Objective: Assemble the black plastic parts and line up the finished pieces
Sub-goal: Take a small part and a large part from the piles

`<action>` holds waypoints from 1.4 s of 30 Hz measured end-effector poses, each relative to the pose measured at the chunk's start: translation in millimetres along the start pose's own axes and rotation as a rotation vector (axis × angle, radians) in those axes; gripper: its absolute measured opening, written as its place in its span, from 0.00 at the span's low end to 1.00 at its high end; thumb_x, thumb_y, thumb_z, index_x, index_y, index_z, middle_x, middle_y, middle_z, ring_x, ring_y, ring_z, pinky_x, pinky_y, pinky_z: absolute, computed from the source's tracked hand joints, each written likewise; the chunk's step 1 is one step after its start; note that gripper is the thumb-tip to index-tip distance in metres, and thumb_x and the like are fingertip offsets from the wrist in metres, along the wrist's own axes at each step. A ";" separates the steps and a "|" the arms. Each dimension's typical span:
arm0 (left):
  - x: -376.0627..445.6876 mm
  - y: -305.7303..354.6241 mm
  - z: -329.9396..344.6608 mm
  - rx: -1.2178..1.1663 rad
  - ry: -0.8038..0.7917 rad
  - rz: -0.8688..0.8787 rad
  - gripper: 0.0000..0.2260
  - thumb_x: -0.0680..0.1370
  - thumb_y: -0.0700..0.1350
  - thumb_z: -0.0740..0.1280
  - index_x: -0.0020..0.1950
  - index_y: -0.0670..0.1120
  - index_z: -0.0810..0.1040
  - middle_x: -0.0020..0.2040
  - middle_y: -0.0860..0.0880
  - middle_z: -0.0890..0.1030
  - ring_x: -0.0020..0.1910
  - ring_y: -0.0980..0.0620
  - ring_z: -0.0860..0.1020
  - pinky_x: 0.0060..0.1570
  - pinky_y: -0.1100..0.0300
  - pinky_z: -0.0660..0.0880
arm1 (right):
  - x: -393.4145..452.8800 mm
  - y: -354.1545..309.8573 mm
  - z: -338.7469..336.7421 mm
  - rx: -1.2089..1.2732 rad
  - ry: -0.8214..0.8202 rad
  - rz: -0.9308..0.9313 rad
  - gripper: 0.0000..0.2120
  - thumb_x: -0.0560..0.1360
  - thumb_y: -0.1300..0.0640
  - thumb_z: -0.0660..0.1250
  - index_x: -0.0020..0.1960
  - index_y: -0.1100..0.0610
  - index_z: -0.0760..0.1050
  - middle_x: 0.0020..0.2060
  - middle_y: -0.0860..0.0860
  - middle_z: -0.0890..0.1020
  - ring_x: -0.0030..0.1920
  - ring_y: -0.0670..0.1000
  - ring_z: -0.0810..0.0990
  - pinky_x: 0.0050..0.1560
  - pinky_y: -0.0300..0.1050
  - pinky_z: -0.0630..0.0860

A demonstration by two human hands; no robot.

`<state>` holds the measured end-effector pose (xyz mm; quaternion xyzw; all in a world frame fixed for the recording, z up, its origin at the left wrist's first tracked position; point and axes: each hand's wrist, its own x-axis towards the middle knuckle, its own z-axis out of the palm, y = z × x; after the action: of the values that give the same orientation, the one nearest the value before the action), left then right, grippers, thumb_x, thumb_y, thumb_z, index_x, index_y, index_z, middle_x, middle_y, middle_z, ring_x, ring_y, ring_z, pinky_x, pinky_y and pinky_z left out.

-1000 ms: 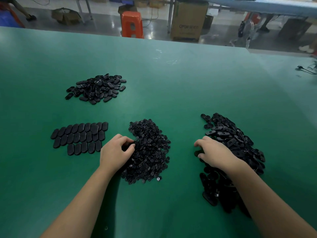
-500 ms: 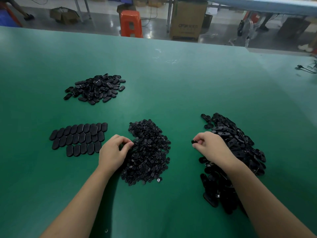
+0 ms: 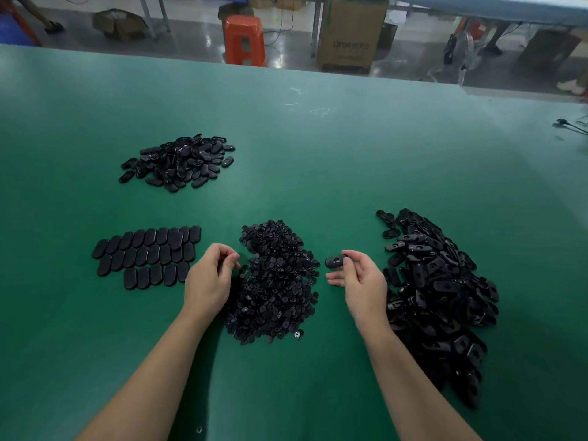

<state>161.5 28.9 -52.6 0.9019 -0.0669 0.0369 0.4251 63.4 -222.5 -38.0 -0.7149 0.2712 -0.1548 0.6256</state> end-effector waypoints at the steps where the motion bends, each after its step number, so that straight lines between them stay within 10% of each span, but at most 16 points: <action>1: -0.1 0.2 -0.5 0.005 -0.003 0.001 0.05 0.83 0.48 0.65 0.46 0.55 0.75 0.38 0.58 0.81 0.31 0.57 0.76 0.32 0.54 0.74 | 0.0 0.0 0.9 0.000 0.010 -0.003 0.09 0.84 0.60 0.61 0.54 0.48 0.76 0.41 0.50 0.87 0.40 0.50 0.87 0.46 0.47 0.85; 20: 1.3 -0.3 -0.2 0.020 0.014 0.075 0.09 0.80 0.39 0.68 0.56 0.49 0.84 0.51 0.53 0.84 0.48 0.57 0.79 0.47 0.63 0.73 | 3.6 -2.9 2.1 0.112 0.007 0.063 0.13 0.78 0.65 0.71 0.53 0.48 0.81 0.43 0.50 0.87 0.46 0.46 0.87 0.54 0.42 0.82; 29: -0.5 5.3 -1.2 -0.099 0.022 0.015 0.11 0.80 0.42 0.70 0.47 0.61 0.79 0.43 0.63 0.84 0.41 0.63 0.81 0.40 0.74 0.74 | 4.2 -10.8 2.7 0.225 -0.007 0.084 0.07 0.81 0.61 0.67 0.56 0.55 0.70 0.46 0.55 0.87 0.42 0.53 0.88 0.40 0.42 0.83; 35: -2.7 7.0 -2.2 -0.072 0.010 0.029 0.11 0.81 0.44 0.68 0.59 0.58 0.79 0.44 0.62 0.85 0.22 0.58 0.70 0.23 0.70 0.66 | 3.6 -6.3 5.4 0.161 -0.030 0.092 0.07 0.82 0.61 0.65 0.58 0.52 0.79 0.44 0.48 0.87 0.45 0.48 0.85 0.42 0.41 0.82; 42: -0.5 6.5 -2.1 -0.113 -0.007 -0.034 0.09 0.80 0.43 0.69 0.48 0.58 0.78 0.41 0.67 0.84 0.46 0.69 0.81 0.43 0.72 0.73 | 0.4 -7.5 9.9 0.109 0.069 0.001 0.08 0.79 0.56 0.72 0.49 0.42 0.80 0.47 0.46 0.84 0.44 0.40 0.82 0.44 0.33 0.76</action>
<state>159.9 26.5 -46.4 0.8777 -0.0553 0.0227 0.4755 70.8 -214.3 -32.4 -0.6737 0.2843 -0.1936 0.6541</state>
